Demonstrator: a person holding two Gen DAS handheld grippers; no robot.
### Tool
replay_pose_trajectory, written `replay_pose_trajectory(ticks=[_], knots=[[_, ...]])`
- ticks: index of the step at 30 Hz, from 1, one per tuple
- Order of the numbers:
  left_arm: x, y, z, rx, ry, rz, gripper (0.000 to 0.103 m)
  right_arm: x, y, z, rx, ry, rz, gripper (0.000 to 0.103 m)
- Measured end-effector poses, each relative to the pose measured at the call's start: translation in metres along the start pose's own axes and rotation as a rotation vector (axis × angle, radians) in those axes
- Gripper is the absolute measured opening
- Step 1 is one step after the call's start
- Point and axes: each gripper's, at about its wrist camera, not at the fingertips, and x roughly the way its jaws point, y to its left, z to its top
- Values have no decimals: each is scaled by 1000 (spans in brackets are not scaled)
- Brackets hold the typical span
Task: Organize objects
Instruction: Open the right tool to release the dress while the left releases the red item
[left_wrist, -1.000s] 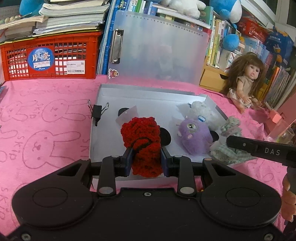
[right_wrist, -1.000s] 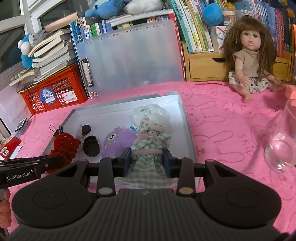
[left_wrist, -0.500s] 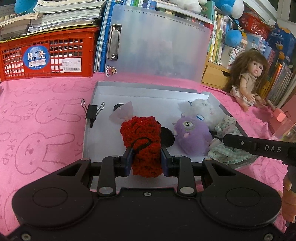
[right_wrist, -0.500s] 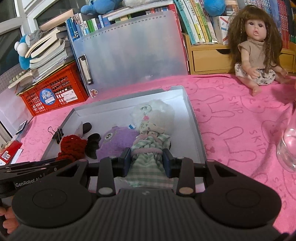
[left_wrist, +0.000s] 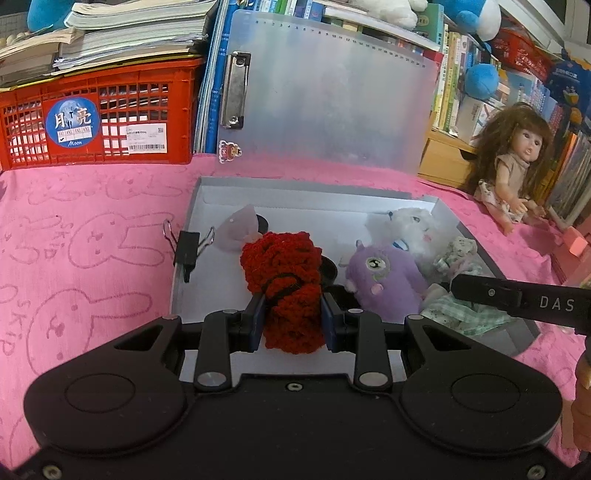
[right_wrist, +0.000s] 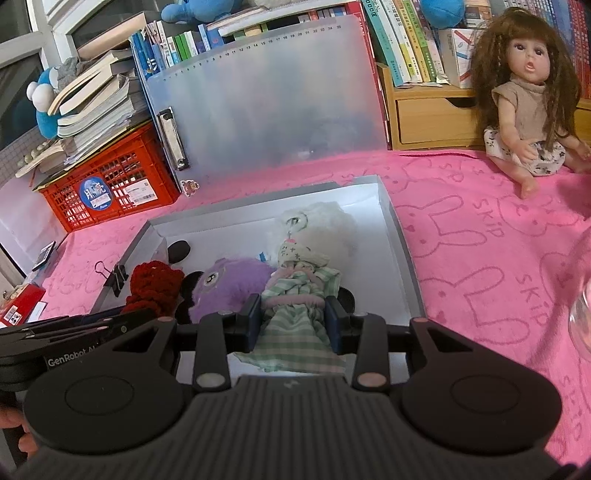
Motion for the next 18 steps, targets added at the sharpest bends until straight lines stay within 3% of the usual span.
replay_pose_trajectory(ticks=[5,7,8,9,11,18], knots=[[0,1,1,1,0,-3,30,4,0,4,10,2,-1,41],[-3,1,0,10,5,-8,33,3,0,3,4,3,-2,45],[-5,1,-1,11,8,-12,33,2,0,2,3,1,-4,51],[-8,1,-2,11,10,-20,34,0,0,2,5,-3,-11,64],[-16,1,-3,17,2,-36,34,-7,-3,0,11,-18,5,72],[-47,-4,-8,82,-24,-78,48,-36,-5,-6,-17,-48,26,76]])
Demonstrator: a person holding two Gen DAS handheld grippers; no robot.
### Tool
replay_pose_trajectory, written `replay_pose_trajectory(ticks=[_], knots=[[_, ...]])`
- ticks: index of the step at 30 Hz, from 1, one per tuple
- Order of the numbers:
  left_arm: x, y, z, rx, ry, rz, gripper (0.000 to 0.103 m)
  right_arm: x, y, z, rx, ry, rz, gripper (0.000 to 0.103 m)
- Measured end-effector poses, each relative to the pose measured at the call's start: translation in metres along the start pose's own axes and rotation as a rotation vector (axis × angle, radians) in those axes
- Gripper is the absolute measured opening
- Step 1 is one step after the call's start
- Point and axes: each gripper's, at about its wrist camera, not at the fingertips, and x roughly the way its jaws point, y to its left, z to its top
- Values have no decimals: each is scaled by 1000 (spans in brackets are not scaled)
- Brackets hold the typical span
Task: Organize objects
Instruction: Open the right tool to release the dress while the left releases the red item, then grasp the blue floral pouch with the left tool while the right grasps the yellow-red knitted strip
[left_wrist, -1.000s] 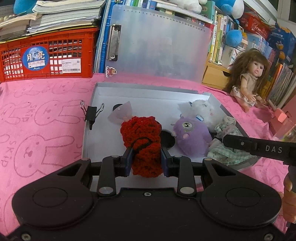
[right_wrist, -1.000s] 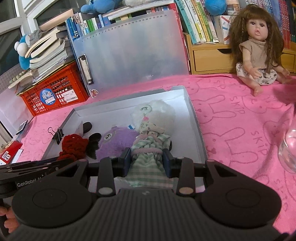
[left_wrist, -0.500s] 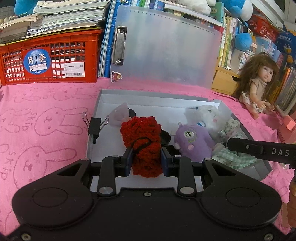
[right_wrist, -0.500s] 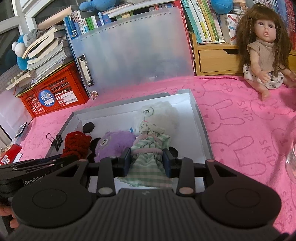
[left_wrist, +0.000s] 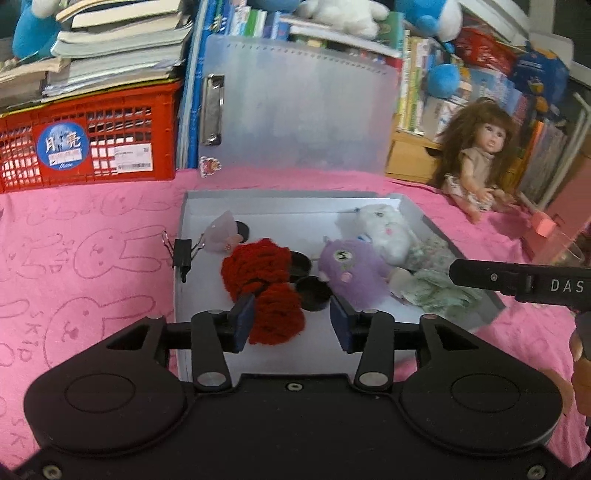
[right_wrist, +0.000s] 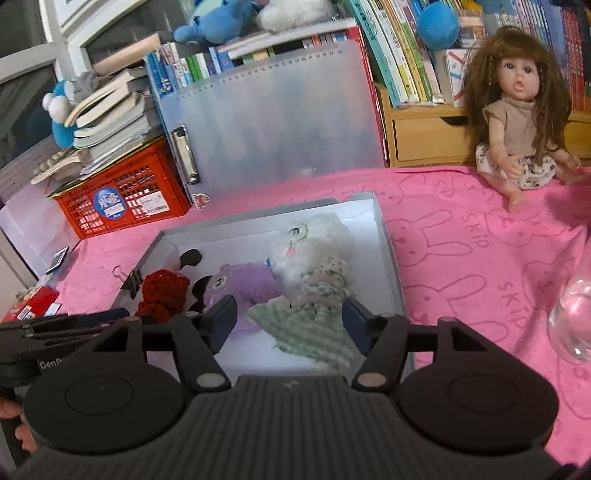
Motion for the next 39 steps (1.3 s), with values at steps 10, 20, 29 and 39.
replay_pose_trajectory(ticks=[10,20,29,39], knots=[[-48,-26,-26,125,-14,-162,66,-43,-1,-23,-63,-19,15,79],[-64,-56,-60,220,25,-261,74,-62,-9,-53,-66,-8,-12,79],[-47,-67,-75,245,67,-274,74,-71,-15,-71,-56,3,-33,80],[-33,-71,-88,275,88,-233,74,-79,-20,-79,-50,9,-42,79]])
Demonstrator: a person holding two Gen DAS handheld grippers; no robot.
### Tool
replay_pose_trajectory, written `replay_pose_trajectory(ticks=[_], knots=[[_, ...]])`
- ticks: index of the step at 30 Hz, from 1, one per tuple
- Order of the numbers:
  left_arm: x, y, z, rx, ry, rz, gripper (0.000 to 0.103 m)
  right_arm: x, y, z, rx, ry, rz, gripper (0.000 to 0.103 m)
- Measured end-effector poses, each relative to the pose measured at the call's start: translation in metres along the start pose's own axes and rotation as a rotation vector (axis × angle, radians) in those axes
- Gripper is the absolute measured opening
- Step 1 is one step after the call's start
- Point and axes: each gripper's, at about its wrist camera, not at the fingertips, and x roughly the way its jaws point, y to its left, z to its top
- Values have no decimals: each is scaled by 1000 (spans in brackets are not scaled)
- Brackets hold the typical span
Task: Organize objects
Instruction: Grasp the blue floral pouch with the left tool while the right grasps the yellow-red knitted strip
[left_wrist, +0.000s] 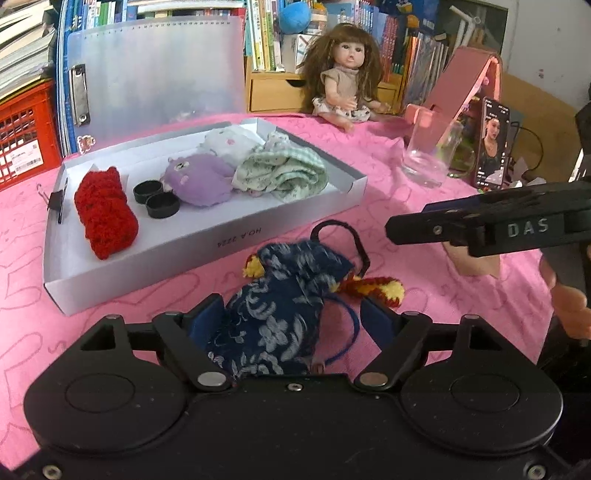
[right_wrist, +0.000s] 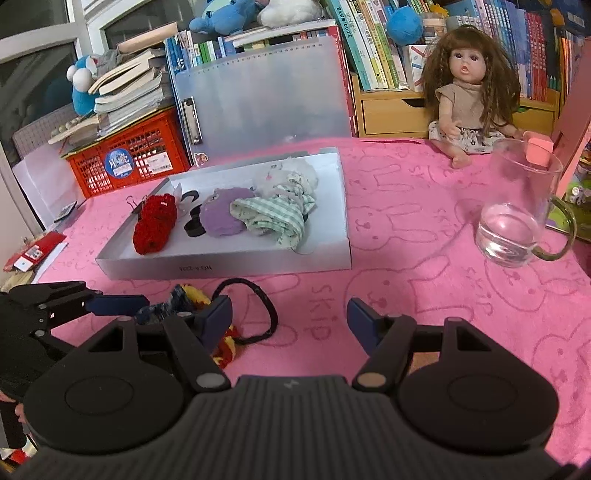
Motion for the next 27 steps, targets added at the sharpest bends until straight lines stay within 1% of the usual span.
replay_pose_trajectory(ticks=[1,2,3,7,12,17,25,27], knots=[[-1,0,-1,4,-5,11,64,-1,0,-1,-2,0,-1,79],[-1,1,-2,11,-7,34,56,-1,0,-1,0,0,3,79],[-2,2,-2,15,-7,59,43,-1,1,-2,1,2,9,79],[-11,13,-5,-44,-22,31,34,1,7,-4,-19,17,27,79],[-23,16,-5,-45,-42,75,31,3,22,-8,-69,25,58,79],[-37,24,-3,-64,-70,86,31,7,37,-12,-104,40,80,79],[-47,33,-1,-94,-83,109,31,15,49,-16,-113,60,111,79],[-47,34,-1,-98,-83,112,31,17,50,-17,-108,63,116,76]])
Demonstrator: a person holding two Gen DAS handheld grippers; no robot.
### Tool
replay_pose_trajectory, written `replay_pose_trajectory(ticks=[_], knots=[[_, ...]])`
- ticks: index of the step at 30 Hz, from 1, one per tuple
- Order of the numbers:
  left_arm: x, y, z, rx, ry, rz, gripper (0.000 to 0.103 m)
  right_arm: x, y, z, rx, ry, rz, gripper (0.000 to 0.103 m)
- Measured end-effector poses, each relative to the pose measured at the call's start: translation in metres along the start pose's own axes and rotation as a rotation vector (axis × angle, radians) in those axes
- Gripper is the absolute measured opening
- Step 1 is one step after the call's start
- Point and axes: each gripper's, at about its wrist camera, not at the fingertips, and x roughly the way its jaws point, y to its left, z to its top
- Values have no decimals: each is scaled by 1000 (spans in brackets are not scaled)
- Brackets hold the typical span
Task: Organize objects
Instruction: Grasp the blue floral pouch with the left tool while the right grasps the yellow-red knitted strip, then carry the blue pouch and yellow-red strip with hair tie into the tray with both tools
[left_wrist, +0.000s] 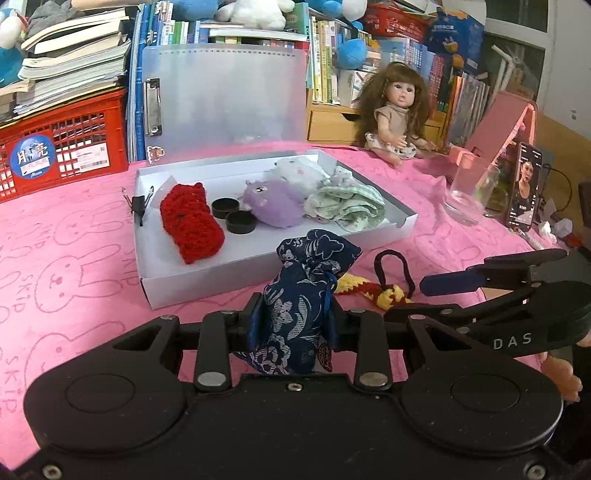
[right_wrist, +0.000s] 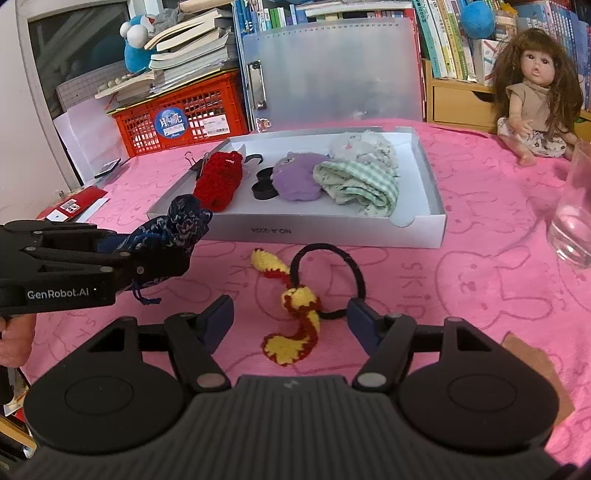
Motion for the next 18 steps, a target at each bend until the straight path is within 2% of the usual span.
replay_pose_trajectory(ticks=[4,8,10,12,14,18], knots=[[0,2,-1,-5,-1,4,31,4,2,1,1,-2,-11,68],[0,4,-1,-18,0,11,31,10,1,2,19,-3,-27,56],[1,6,-1,-24,0,15,31,13,0,2,26,-4,-33,49],[1,7,-1,-28,-1,21,31,15,1,2,26,-1,-41,36],[2,9,0,-34,-5,26,31,16,3,3,18,-2,-54,30],[2,14,5,-47,-14,36,31,14,4,4,15,-14,-51,29]])
